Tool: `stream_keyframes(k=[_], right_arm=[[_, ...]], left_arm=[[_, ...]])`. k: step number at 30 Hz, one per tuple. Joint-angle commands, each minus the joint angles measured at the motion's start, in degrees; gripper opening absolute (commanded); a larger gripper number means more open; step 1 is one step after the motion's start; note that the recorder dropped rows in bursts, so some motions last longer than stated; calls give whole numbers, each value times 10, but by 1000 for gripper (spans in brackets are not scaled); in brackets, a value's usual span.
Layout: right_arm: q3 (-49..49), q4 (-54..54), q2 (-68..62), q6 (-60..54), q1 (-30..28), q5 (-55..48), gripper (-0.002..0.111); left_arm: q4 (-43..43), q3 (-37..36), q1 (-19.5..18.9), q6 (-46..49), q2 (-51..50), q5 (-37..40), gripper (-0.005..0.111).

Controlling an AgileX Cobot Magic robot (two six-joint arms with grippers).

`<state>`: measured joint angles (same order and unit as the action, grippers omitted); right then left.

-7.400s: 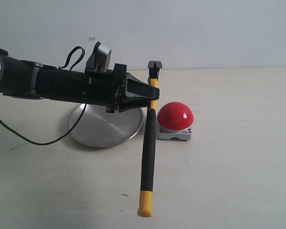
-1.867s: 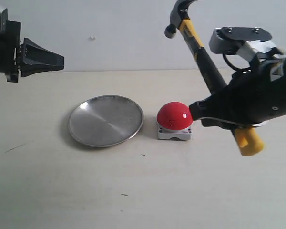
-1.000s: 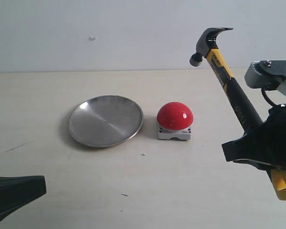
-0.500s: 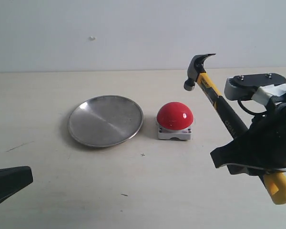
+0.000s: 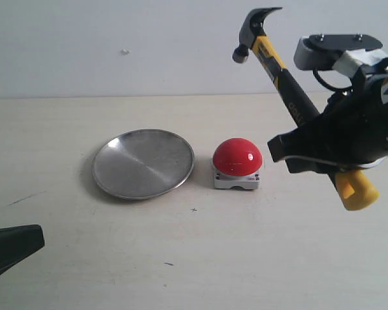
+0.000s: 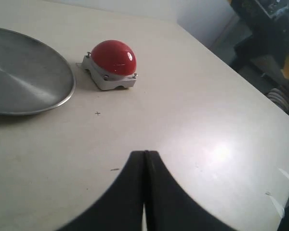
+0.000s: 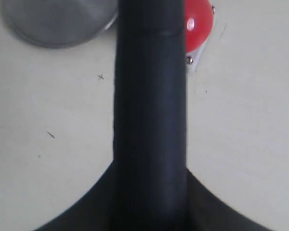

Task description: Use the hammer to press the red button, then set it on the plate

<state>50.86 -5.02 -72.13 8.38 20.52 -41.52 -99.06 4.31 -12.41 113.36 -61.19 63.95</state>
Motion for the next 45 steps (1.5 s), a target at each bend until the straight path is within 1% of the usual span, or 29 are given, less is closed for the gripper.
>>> stream_keyframes(k=[1,13,16,22,24,26,28,30,32,33,35,41,45], right_arm=[[20,13,-5,-9,-2,30,0],[20,7,-172,-21,-2,-50,0],[20,6,-180,-22,-2,-20,0],[20,-28,-130,-23,-2,54,0],[20,-61,-110,-37,-2,79,0],[20,-125,-96,-77,2,101,0],[20,-190,-93,-130,15,135,0],[20,-257,-98,-184,40,182,0],[15,-319,-107,-225,66,237,0],[15,-354,-114,-244,79,263,0],[15,-392,-133,-266,98,301,0],[15,-426,-196,-268,130,396,0],[23,-431,-248,-259,134,415,0]], left_arm=[[-9,-3,-2,0,4,6,0],[-9,-3,-2,0,4,7,0],[-9,-3,-2,0,4,7,0],[-9,-3,-2,0,4,8,0],[-9,-3,-2,0,4,8,0],[-9,-3,-2,0,4,8,0],[-9,-3,-3,0,4,10,0],[-9,-1,-8,0,4,22,0],[-9,0,-28,0,4,44,0],[-9,0,-45,0,5,54,0],[-9,0,-85,-6,9,60,0],[-9,2,-205,-61,53,60,0],[-9,5,-249,-91,94,60,0]])
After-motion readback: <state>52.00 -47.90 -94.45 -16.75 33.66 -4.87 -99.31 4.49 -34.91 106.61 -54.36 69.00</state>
